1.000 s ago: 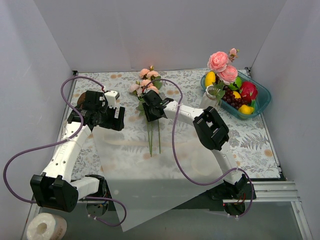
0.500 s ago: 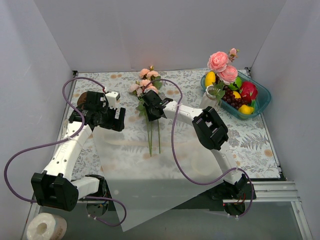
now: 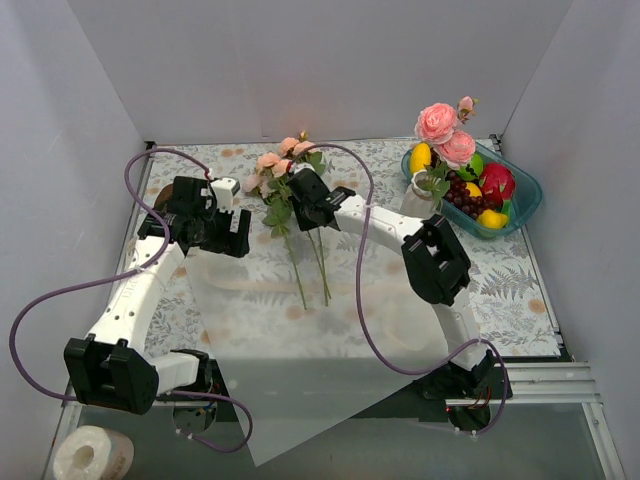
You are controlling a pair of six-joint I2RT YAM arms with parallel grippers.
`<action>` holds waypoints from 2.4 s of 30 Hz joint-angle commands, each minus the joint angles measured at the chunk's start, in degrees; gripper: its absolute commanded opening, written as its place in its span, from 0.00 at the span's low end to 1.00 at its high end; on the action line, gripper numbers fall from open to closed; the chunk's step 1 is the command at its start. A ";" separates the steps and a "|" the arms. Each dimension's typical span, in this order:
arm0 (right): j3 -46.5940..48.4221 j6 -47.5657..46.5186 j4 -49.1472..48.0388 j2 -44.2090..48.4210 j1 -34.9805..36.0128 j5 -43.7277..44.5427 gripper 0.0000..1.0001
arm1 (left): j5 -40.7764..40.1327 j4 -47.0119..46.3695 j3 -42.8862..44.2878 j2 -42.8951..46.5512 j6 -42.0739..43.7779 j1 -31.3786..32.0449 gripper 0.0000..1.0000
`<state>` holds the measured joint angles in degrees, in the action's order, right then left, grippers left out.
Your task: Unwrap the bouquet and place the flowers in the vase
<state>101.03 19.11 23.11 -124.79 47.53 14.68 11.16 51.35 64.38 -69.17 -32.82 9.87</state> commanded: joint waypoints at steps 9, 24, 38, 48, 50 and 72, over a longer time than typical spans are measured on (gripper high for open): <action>7.42 -5.22 -1.05 16.42 -0.77 2.72 0.01 | 1.23 3.14 5.84 0.26 -0.84 -0.55 0.85; -11.36 -24.53 -33.53 51.35 -0.77 2.11 0.01 | 4.49 2.79 7.34 -2.29 -3.22 -0.64 0.84; -36.16 -52.76 -63.88 68.02 -1.29 11.86 0.01 | 5.63 1.73 8.13 -4.66 -3.92 -0.73 0.84; -40.30 -49.81 -68.99 64.86 -8.93 11.61 0.01 | 4.93 1.65 8.39 -4.84 -3.22 -0.73 0.84; -40.39 -48.30 -68.99 64.33 -11.56 10.38 0.01 | 4.84 1.47 8.04 -4.75 -3.22 -0.73 0.84; -41.80 -39.68 -74.79 56.24 -19.40 5.01 0.01 | 3.78 0.94 6.72 -5.01 -1.99 -1.43 0.84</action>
<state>57.82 -22.37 -46.85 -67.83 28.97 20.43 15.46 53.34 71.24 -74.56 -35.73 8.95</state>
